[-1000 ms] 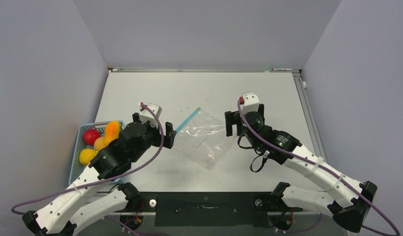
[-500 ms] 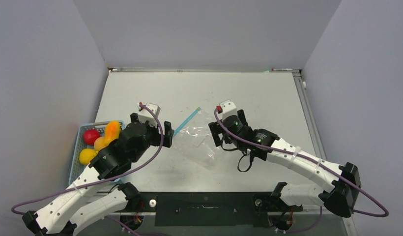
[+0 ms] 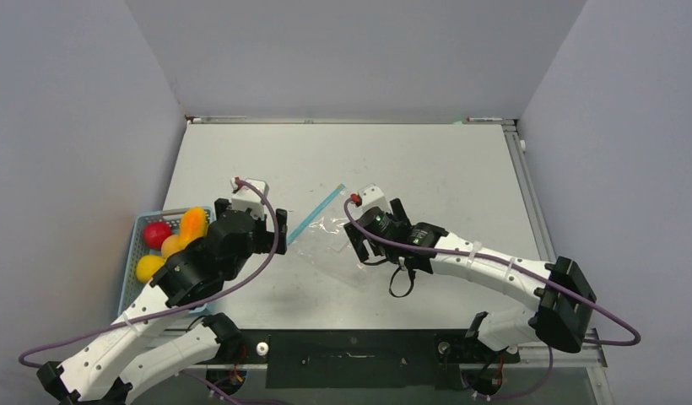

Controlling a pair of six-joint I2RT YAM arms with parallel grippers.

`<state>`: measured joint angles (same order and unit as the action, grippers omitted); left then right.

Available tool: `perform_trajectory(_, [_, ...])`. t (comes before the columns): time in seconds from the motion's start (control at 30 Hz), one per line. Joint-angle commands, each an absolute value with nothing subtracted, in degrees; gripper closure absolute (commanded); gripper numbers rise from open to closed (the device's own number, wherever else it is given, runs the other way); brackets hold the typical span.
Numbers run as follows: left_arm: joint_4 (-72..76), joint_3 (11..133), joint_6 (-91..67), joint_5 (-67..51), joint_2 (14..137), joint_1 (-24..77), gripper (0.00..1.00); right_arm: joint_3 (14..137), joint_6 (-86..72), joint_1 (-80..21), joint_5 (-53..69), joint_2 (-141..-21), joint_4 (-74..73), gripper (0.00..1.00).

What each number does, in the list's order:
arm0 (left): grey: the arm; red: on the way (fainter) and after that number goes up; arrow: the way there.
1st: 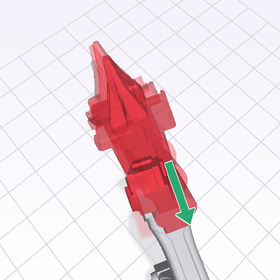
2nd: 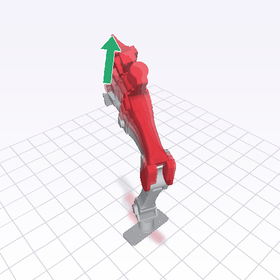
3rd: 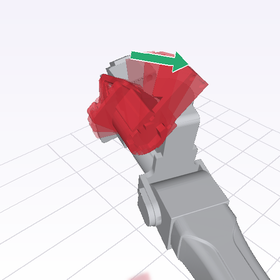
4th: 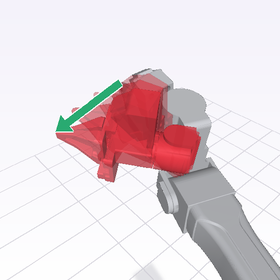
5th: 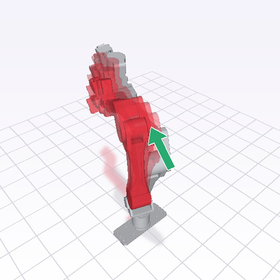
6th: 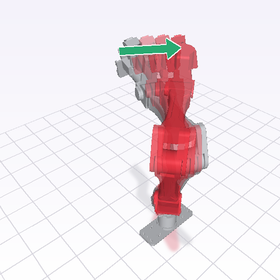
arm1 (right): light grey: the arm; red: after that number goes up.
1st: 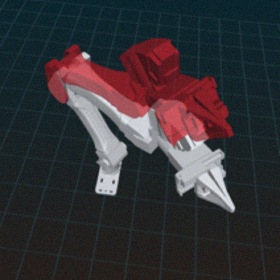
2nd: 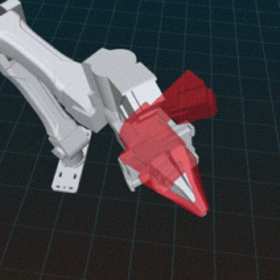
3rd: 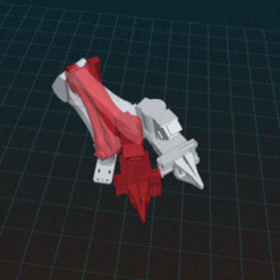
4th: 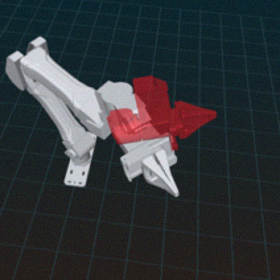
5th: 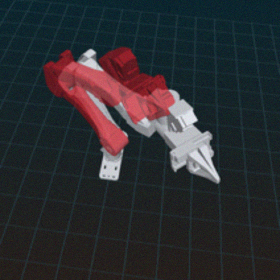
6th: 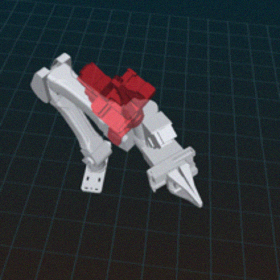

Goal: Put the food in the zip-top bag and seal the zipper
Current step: Move the bin to the center of the board.

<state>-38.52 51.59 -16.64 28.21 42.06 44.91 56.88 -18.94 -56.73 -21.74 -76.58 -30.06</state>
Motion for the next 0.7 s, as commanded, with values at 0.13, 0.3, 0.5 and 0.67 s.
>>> perform_trajectory(0.13, [-49.47, 57.58, -24.78, 35.56, 42.92, 44.83, 0.04, 56.68, -21.98, -57.30, -25.21, -80.54, -26.94, 0.08])
perform_trajectory(0.3, [-55.57, 59.94, -29.22, 39.24, 45.79, 44.78, 0.04, 56.61, -23.01, -57.16, -26.44, -83.64, -26.06, 0.08])
perform_trajectory(0.5, [-58.97, 60.74, -31.20, 40.56, 49.51, 39.35, 0.04, 55.84, -23.56, -56.56, -27.04, -85.67, -24.96, 0.08])
perform_trajectory(0.67, [-55.07, 59.57, -25.97, 33.50, 48.55, 27.27, 0.04, 54.52, -22.99, -56.12, -26.53, -85.39, -23.46, 0.08])
